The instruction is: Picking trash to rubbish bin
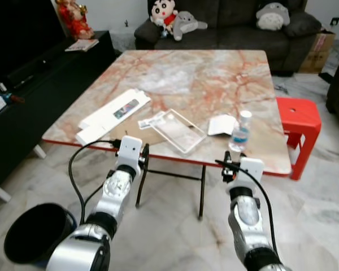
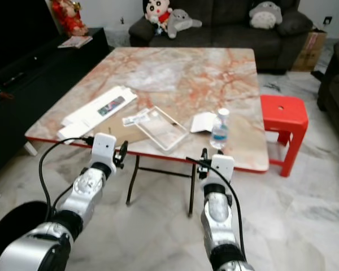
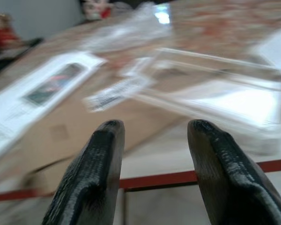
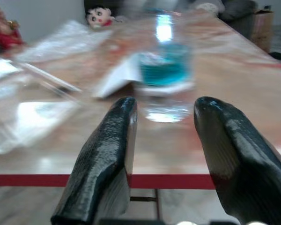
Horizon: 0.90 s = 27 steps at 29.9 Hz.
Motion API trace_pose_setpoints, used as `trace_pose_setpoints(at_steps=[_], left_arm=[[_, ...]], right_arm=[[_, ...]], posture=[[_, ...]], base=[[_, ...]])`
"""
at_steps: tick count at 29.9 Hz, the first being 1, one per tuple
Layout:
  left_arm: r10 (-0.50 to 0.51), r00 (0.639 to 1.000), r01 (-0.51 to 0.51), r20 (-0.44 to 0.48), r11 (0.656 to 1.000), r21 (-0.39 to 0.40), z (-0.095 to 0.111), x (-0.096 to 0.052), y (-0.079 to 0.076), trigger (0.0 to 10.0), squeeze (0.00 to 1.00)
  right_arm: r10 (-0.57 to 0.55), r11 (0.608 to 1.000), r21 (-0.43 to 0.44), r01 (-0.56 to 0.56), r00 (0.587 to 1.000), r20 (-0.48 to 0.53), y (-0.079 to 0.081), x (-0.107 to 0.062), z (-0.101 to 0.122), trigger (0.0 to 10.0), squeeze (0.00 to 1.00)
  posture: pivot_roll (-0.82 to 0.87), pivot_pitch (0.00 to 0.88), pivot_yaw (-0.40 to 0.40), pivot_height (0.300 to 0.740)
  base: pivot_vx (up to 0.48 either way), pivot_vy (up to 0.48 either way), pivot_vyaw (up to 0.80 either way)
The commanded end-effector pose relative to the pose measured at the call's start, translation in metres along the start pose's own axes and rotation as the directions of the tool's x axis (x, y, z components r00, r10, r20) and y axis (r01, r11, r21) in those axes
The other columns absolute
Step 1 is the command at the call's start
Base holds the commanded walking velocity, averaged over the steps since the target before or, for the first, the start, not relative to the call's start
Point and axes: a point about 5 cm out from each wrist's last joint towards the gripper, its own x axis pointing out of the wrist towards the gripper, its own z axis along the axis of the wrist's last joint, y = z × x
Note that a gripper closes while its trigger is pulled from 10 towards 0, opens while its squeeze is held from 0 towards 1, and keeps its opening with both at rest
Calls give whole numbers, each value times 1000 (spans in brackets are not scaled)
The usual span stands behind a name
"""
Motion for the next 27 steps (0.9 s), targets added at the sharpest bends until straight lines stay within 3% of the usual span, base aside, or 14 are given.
trace_pose_setpoints(at_steps=[1,27], left_arm=[[34,999,-34,7,999,14,4,1,14,10000,0],[30,999,-30,13,999,11,5,2,12,10000,0]], right_arm=[[18,1000,19,-19,1000,10,9,3,4,10000,0],[40,999,26,-41,999,5,13,1,3,10000,0]], posture=[[135,0,75,740],[136,0,74,740]], base=[[311,0,0],[313,0,0]])
